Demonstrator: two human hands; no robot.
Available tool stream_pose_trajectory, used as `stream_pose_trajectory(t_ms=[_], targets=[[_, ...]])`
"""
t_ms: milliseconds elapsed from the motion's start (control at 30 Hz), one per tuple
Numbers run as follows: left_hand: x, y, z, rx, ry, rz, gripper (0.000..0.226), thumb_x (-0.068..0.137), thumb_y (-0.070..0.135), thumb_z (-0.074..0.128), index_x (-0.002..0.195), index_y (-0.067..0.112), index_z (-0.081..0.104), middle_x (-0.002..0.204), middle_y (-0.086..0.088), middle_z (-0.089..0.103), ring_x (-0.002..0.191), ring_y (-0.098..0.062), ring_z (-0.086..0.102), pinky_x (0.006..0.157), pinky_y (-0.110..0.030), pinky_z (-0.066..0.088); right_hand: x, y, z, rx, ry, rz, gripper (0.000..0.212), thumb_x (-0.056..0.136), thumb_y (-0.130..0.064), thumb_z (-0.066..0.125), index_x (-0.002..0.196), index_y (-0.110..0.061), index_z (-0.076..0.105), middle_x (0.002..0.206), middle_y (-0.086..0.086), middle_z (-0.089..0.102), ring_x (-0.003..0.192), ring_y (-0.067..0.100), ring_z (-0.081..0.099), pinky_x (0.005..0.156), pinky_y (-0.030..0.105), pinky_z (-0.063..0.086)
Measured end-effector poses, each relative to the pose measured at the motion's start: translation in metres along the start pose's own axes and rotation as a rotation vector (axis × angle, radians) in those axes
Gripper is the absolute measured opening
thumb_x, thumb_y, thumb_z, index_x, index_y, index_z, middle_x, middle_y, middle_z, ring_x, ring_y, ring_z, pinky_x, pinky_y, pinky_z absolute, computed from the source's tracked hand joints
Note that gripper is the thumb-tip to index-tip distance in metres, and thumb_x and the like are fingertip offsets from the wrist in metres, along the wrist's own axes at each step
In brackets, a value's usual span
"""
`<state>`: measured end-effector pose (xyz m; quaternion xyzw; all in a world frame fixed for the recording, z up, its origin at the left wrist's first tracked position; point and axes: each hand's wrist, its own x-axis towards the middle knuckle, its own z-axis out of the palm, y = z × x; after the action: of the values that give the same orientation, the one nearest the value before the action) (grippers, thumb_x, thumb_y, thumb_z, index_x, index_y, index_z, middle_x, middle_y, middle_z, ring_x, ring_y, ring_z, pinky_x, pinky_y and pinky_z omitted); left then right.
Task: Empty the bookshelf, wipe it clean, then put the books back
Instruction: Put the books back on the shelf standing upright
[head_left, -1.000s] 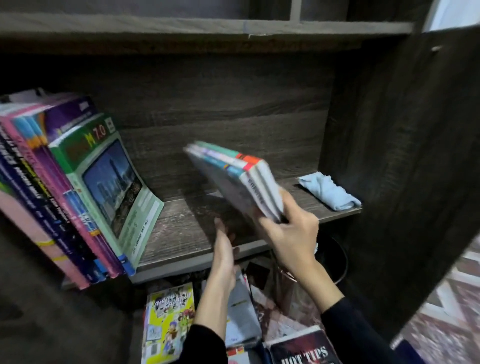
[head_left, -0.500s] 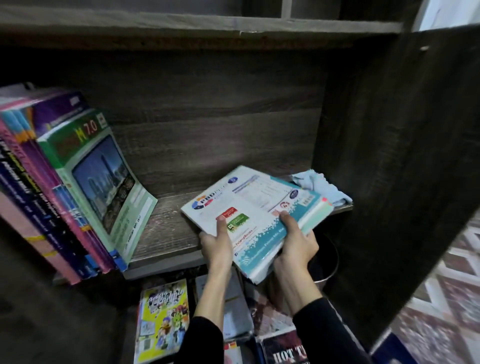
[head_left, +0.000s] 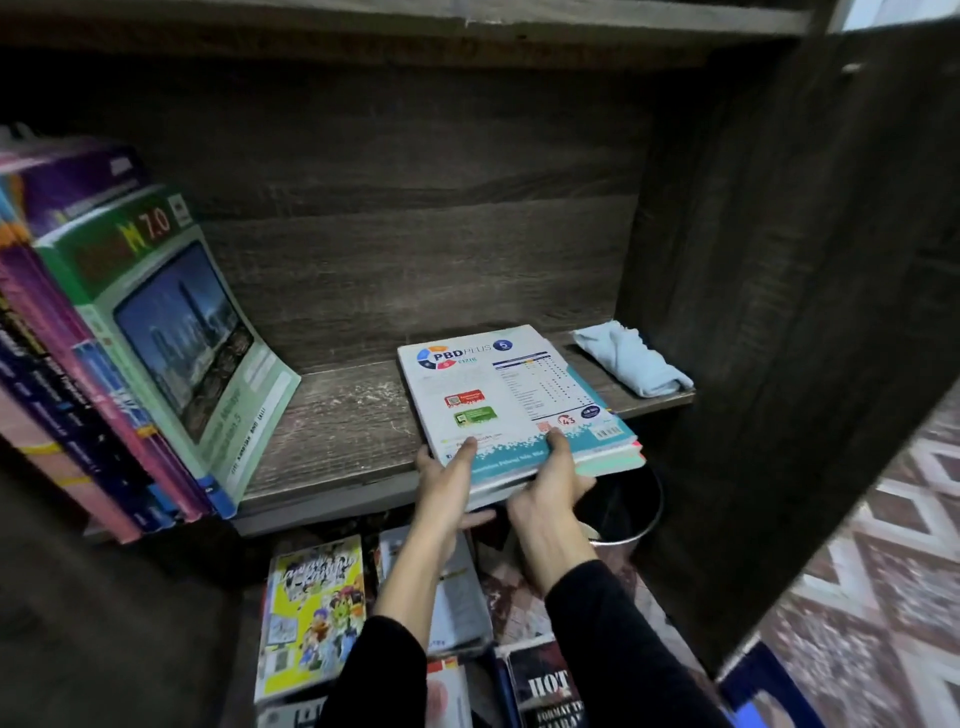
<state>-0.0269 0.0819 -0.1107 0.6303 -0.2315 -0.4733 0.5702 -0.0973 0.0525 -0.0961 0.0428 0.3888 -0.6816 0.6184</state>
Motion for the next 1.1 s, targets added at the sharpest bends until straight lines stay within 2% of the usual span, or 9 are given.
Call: stream_pose_trajectory(t_ms=[167,300,400,500,600,700,800,933,1100], targets=[[-0.006,0.007,0.001,-0.098,0.050,0.016,0.046,0.096,0.021,0.053,0.134,0.014,0.029,0.117,-0.010,0.056,0.098,-0.023,0.059,0.061,-0.032,0.053,0.007,0.004,0.005,-0.037,-0.058,0.063,0.038,0.087,0.000,0.059,0.102,-0.018,0.029,0.116,0.020,0.058,0.096,0.033,0.064,0.084,0.057,0.052],[-0.006,0.006,0.003,-0.059,0.063,0.035,0.037,0.097,0.020,0.052,0.128,0.015,0.032,0.115,-0.009,0.055,0.095,-0.023,0.057,0.069,-0.035,0.051,0.015,-0.003,-0.002,-0.214,-0.014,0.113,0.048,0.086,-0.010,0.066,0.110,-0.016,0.025,0.110,0.015,0.055,0.090,0.029,0.062,0.083,0.048,0.053],[-0.003,0.006,0.001,-0.025,0.067,0.030,0.035,0.097,0.021,0.052,0.126,0.014,0.035,0.115,-0.008,0.056,0.099,-0.025,0.057,0.076,-0.038,0.050,0.020,-0.014,-0.006,-0.347,0.039,0.131,0.082,0.067,-0.015,0.083,0.125,-0.011,0.026,0.120,0.018,0.052,0.099,0.032,0.060,0.086,0.047,0.053],[0.001,0.006,-0.002,0.025,0.060,0.016,0.035,0.096,0.024,0.053,0.125,0.014,0.036,0.117,-0.007,0.055,0.103,-0.026,0.057,0.076,-0.039,0.051,0.032,-0.035,-0.009,-0.738,0.137,-0.102,0.117,0.059,-0.023,0.088,0.146,-0.013,0.011,0.146,0.018,0.028,0.128,0.036,0.039,0.106,0.046,0.036],[0.006,0.006,-0.003,0.091,0.076,0.007,0.039,0.094,0.028,0.055,0.126,0.014,0.039,0.122,-0.007,0.057,0.108,-0.028,0.057,0.078,-0.040,0.052,0.035,-0.065,-0.003,-1.000,0.163,-0.555,0.086,0.076,-0.021,0.073,0.147,-0.015,0.024,0.151,0.011,0.024,0.135,0.033,0.029,0.106,0.043,0.026],[0.006,0.007,-0.004,0.152,0.077,0.011,0.040,0.093,0.032,0.057,0.125,0.015,0.042,0.121,-0.005,0.058,0.108,-0.027,0.057,0.072,-0.034,0.049,0.041,-0.082,0.006,-1.076,0.156,-0.925,0.036,0.081,-0.002,0.049,0.110,-0.015,0.066,0.123,0.010,0.059,0.117,0.032,0.048,0.092,0.039,0.037],[0.008,0.006,-0.007,0.186,0.066,0.015,0.041,0.091,0.036,0.058,0.124,0.016,0.043,0.118,-0.003,0.059,0.106,-0.026,0.058,0.078,-0.038,0.052,0.049,-0.085,0.015,-1.304,0.082,-0.880,0.029,0.085,-0.004,0.044,0.090,-0.013,0.071,0.101,0.016,0.068,0.098,0.037,0.059,0.074,0.034,0.040],[0.017,0.004,-0.007,0.172,0.090,0.024,0.041,0.090,0.034,0.060,0.120,0.014,0.041,0.119,-0.007,0.060,0.108,-0.028,0.058,0.093,-0.042,0.049,0.059,-0.071,0.024,-1.687,-0.031,-0.781,0.033,0.092,-0.024,0.047,0.117,-0.008,0.061,0.122,0.019,0.057,0.112,0.038,0.053,0.086,0.041,0.044],[0.023,0.000,-0.001,0.207,0.154,0.093,0.046,0.092,0.026,0.059,0.127,0.001,0.040,0.123,-0.015,0.059,0.111,-0.031,0.057,0.092,-0.033,0.043,0.063,-0.051,0.029,-1.905,-0.008,-0.909,0.048,0.095,-0.033,0.047,0.130,0.000,0.046,0.134,0.015,0.045,0.125,0.032,0.040,0.094,0.040,0.040]])
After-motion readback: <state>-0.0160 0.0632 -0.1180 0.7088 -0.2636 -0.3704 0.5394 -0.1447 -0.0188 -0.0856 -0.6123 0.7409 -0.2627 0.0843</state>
